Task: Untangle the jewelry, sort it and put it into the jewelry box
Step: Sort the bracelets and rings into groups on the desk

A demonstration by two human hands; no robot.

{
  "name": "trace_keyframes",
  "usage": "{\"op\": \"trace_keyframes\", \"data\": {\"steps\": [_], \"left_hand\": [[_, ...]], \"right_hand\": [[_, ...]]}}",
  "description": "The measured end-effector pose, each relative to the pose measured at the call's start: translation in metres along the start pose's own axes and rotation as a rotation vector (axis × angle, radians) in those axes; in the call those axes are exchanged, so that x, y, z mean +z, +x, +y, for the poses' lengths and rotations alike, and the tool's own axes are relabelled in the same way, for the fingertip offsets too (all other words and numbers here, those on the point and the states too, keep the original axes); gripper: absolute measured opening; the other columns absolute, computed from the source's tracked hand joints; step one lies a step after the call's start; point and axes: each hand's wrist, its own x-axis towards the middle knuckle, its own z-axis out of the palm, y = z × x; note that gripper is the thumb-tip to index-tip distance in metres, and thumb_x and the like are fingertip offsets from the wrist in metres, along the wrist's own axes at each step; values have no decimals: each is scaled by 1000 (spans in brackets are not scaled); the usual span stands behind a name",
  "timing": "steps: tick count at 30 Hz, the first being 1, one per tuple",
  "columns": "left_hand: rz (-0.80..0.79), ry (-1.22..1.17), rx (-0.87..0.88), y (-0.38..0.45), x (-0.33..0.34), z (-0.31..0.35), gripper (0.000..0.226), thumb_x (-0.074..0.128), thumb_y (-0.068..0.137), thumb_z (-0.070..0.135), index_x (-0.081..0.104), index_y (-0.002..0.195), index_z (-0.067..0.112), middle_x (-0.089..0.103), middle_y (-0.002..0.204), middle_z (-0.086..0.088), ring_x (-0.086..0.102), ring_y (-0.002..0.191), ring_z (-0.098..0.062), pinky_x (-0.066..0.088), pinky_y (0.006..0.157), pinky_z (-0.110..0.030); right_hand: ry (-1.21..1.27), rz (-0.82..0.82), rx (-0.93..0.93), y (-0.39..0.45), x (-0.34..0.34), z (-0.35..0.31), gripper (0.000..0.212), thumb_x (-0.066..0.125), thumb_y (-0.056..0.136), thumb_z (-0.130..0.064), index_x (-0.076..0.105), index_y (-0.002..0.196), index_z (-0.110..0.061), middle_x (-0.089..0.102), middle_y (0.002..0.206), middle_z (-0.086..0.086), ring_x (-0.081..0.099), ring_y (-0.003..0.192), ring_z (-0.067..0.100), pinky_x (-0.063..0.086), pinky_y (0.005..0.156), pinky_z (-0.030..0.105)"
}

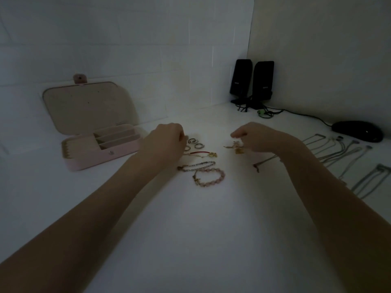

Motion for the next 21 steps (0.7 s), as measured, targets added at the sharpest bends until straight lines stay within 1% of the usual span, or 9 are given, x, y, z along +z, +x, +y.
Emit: {"op": "trace_keyframes", "data": {"steps": [2, 4, 7, 9, 10, 13, 17, 19, 21], "left_hand": [[-30, -62, 1, 4, 0, -7, 23, 44, 95, 12, 67, 98, 11, 66, 105, -8, 60, 92, -23, 43, 76, -28], [-62, -68, 13, 5, -1, -13, 32, 41, 93, 2, 68, 107, 12, 64, 117, -8, 59, 106, -22, 42, 87, -27], [-189, 6, 67, 3, -2, -16, 40, 38, 93, -1, 61, 122, 16, 56, 132, -8, 53, 118, -22, 38, 89, -23], [-296, 55, 113, 0, -1, -14, 40, 39, 96, 5, 55, 130, 18, 50, 138, -6, 49, 123, -21, 34, 85, -18], [-332, 75, 139, 0, -1, -14, 41, 40, 96, 6, 52, 134, 18, 47, 142, -5, 46, 126, -21, 32, 87, -17], [-351, 89, 173, 0, 1, -15, 42, 41, 96, 7, 49, 136, 18, 46, 143, -4, 46, 126, -21, 31, 95, -20], [-266, 64, 136, 5, 9, -21, 39, 42, 96, 10, 51, 133, 19, 53, 136, -6, 50, 122, -24, 40, 94, -30], [-262, 78, 129, 7, 17, -24, 50, 45, 93, 7, 39, 141, 21, 45, 143, -7, 41, 130, -25, 37, 102, -34], [-295, 82, 173, 7, 25, -25, 63, 46, 91, 4, 24, 148, 20, 31, 152, -8, 27, 140, -24, 26, 112, -34]], "right_hand": [[-78, -120, -1, 1, 7, -4, 39, 39, 96, 1, 50, 133, -2, 44, 141, 15, 44, 127, 28, 32, 106, 31], [-92, -147, 6, 4, 10, -2, 36, 38, 97, 1, 50, 131, 2, 45, 139, 20, 46, 123, 31, 35, 106, 36], [-124, -138, 24, 7, 12, 5, 43, 39, 98, -4, 37, 141, 1, 33, 149, 17, 33, 136, 29, 24, 112, 33], [-92, -76, -7, 8, 17, 6, 52, 38, 98, -5, 22, 148, -9, 18, 157, 8, 18, 144, 22, 12, 117, 32], [-60, -17, -40, 8, 20, 2, 55, 37, 97, -2, 21, 149, -15, 17, 158, 5, 16, 145, 20, 11, 118, 34], [33, 28, -170, 2, 28, -22, 65, 32, 90, 9, 32, 146, -24, 26, 155, 0, 20, 143, 17, 11, 118, 36], [-68, -32, -201, -5, 35, -42, 55, 32, 94, 1, 42, 140, -28, 35, 150, 1, 26, 140, 20, 9, 118, 44], [-78, 2, -175, -5, 31, -41, 50, 34, 95, -2, 49, 135, -27, 42, 144, 0, 34, 134, 20, 16, 116, 43], [-79, 39, -161, -5, 30, -40, 46, 36, 95, -4, 54, 130, -28, 46, 140, 0, 39, 129, 20, 24, 112, 40]]}}
